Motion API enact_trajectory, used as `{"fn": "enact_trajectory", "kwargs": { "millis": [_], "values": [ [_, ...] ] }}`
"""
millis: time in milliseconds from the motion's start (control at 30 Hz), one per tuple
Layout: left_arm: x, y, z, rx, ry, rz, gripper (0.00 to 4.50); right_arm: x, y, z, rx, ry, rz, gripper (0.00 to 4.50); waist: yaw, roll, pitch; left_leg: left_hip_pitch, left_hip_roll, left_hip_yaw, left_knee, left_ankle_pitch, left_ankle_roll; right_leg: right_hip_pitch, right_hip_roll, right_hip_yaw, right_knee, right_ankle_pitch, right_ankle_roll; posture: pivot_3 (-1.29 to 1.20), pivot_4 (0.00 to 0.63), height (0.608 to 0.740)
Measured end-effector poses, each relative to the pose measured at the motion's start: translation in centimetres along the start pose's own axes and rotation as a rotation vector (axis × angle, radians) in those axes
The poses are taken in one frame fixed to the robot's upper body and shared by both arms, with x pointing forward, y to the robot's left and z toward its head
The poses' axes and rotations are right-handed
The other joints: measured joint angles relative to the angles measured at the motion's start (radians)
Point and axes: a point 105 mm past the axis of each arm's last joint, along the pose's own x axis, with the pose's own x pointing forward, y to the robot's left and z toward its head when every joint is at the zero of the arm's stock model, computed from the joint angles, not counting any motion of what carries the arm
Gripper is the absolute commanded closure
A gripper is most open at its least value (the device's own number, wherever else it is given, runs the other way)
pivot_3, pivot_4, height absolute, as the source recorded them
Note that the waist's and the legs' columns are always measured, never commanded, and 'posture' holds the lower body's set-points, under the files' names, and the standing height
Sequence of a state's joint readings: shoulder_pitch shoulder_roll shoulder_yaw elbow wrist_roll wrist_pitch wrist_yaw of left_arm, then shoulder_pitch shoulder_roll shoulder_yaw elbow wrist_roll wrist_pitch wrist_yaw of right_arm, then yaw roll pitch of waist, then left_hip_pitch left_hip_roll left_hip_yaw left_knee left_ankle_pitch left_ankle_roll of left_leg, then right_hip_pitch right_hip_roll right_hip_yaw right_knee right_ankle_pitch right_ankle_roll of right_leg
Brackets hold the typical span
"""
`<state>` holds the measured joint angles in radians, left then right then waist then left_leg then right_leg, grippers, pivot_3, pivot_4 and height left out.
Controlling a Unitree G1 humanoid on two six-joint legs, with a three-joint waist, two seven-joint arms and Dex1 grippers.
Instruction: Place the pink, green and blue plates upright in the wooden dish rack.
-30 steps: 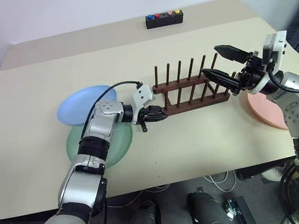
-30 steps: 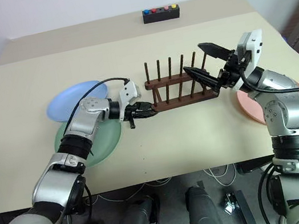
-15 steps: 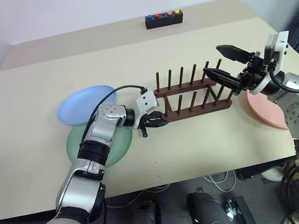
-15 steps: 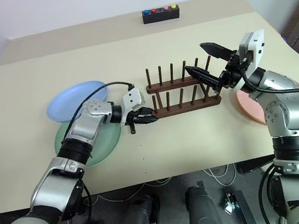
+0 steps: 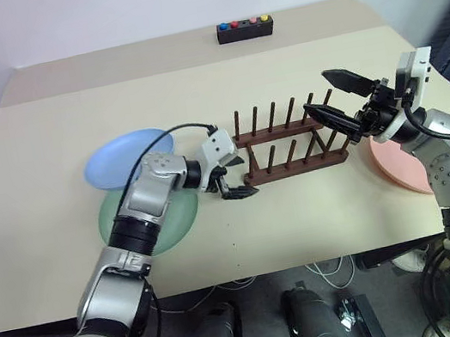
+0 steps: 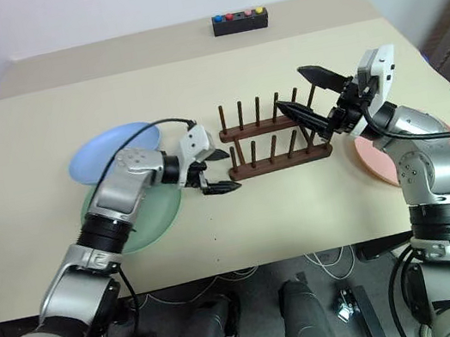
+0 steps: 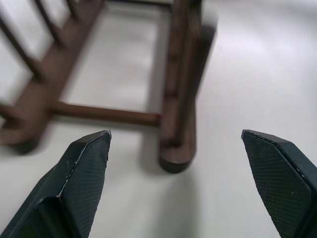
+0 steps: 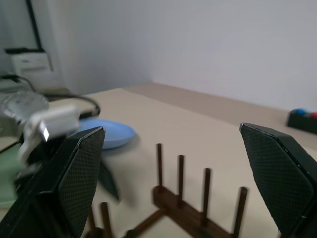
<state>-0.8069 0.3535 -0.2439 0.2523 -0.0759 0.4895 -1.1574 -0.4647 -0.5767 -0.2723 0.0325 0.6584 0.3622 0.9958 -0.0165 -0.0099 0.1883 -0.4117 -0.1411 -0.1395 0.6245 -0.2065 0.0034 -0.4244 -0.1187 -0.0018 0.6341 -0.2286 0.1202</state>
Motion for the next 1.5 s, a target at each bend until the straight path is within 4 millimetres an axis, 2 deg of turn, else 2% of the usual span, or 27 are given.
{"fn": "enact_trajectory", "kwargs": {
  "millis": [33,133,200,233,300,367,433,633,767,833,1000,1100,1333,1500],
  "values": [
    [-0.7,0.1,0.7,-0.011,-0.022,0.010,1.44,0.1,0.2,0.0,0.046,-0.001,0.022,0.56,0.001,0.000,0.000,0.000,0.000,0.000,0.000,0.000,0.000,0.000,0.000,0.000,0.000,0.000,0.000,0.00,0.150,0.740],
    [-2.6,-0.3,2.8,-0.016,-0.099,-0.003,2.93,0.3,0.5,0.1,0.110,-0.008,0.054,1.82,0.001,0.000,0.000,0.000,0.000,0.000,0.000,0.000,0.000,0.000,0.000,0.000,0.000,0.000,0.000,0.00,0.150,0.740],
    [-3.5,-1.3,4.7,-0.029,-0.190,-0.054,4.13,0.3,0.6,0.1,0.131,-0.007,0.063,2.98,0.002,0.000,0.000,0.000,0.000,0.000,0.000,0.000,0.000,0.000,0.000,0.000,0.000,0.000,0.000,0.00,0.150,0.740],
    [-3.8,-1.8,5.5,-0.038,-0.231,-0.081,4.47,0.3,0.7,0.1,0.139,-0.007,0.070,3.37,0.003,0.000,0.000,0.000,0.000,0.000,0.000,0.000,0.000,0.000,0.000,0.000,-0.001,0.000,0.000,0.00,0.150,0.740],
    [-4.2,-3.4,7.0,-0.065,-0.312,-0.162,4.50,0.1,0.9,0.1,0.154,0.006,0.096,4.42,0.004,0.000,0.000,0.000,0.000,0.000,0.001,-0.001,0.001,0.001,0.000,0.000,-0.001,0.000,0.000,0.00,0.150,0.740],
    [-3.9,-4.8,7.2,-0.073,-0.330,-0.223,4.50,-0.6,1.1,0.3,0.148,0.047,0.130,4.48,0.005,0.000,0.000,0.000,0.000,0.000,0.001,-0.001,0.001,0.001,0.000,0.000,-0.001,0.000,0.000,0.00,0.150,0.740],
    [-2.9,-5.5,6.4,-0.087,-0.302,-0.251,4.50,-1.6,1.1,0.2,0.136,0.109,0.147,4.48,0.006,0.000,0.000,0.000,0.000,0.000,0.001,-0.001,0.001,0.002,0.000,0.000,-0.001,0.000,0.000,0.00,0.150,0.740],
    [0.0,-5.8,4.4,-0.048,-0.187,-0.224,4.50,-4.4,0.9,-2.1,0.055,0.389,0.152,4.48,0.003,0.000,0.000,0.000,0.000,0.002,0.002,-0.002,0.002,0.002,0.000,0.001,-0.001,0.000,0.000,0.00,0.150,0.740],
    [2.4,-5.7,2.9,0.011,-0.094,-0.167,4.50,-7.1,0.6,-5.8,-0.066,0.719,0.150,4.48,0.007,0.000,0.000,0.000,0.000,0.003,0.002,-0.002,0.003,0.002,-0.001,0.001,-0.002,0.000,0.000,0.00,0.150,0.740],
    [3.3,-5.6,1.9,0.053,-0.041,-0.134,4.50,-7.8,0.7,-7.4,-0.072,0.797,0.151,4.48,0.006,0.000,0.000,0.000,0.000,0.003,0.003,-0.002,0.003,0.002,-0.001,0.001,-0.002,0.000,0.000,0.00,0.150,0.740],
    [5.2,-5.0,-0.7,0.190,0.108,-0.054,4.50,-6.9,0.8,-9.4,-0.144,0.828,0.142,4.48,0.005,0.000,0.000,0.000,0.001,0.004,0.003,-0.002,0.003,0.001,0.000,0.002,-0.002,0.000,0.000,0.00,0.150,0.740],
    [5.8,-4.5,-1.8,0.242,0.157,-0.014,4.50,-6.7,-0.2,-10.2,-0.218,0.841,0.106,4.48,0.008,0.000,0.000,0.000,0.000,0.004,0.003,-0.002,0.004,0.001,-0.001,0.002,-0.002,0.000,0.000,0.00,0.150,0.740],
    [7.0,-3.3,-1.9,0.360,0.174,0.060,4.50,-5.0,-1.9,-11.1,-0.336,0.827,0.067,4.48,0.008,0.000,0.000,0.000,0.000,0.004,0.003,-0.002,0.004,0.002,0.000,0.002,-0.002,0.000,0.001,0.00,0.150,0.740],
    [7.4,-1.5,-1.8,0.400,0.179,0.126,4.50,-3.4,-3.6,-11.2,-0.455,0.810,0.023,4.48,0.003,0.000,0.000,0.000,0.000,0.004,0.004,-0.002,0.004,0.002,0.000,0.002,-0.002,0.001,0.001,0.00,0.150,0.740]
  ]
}}
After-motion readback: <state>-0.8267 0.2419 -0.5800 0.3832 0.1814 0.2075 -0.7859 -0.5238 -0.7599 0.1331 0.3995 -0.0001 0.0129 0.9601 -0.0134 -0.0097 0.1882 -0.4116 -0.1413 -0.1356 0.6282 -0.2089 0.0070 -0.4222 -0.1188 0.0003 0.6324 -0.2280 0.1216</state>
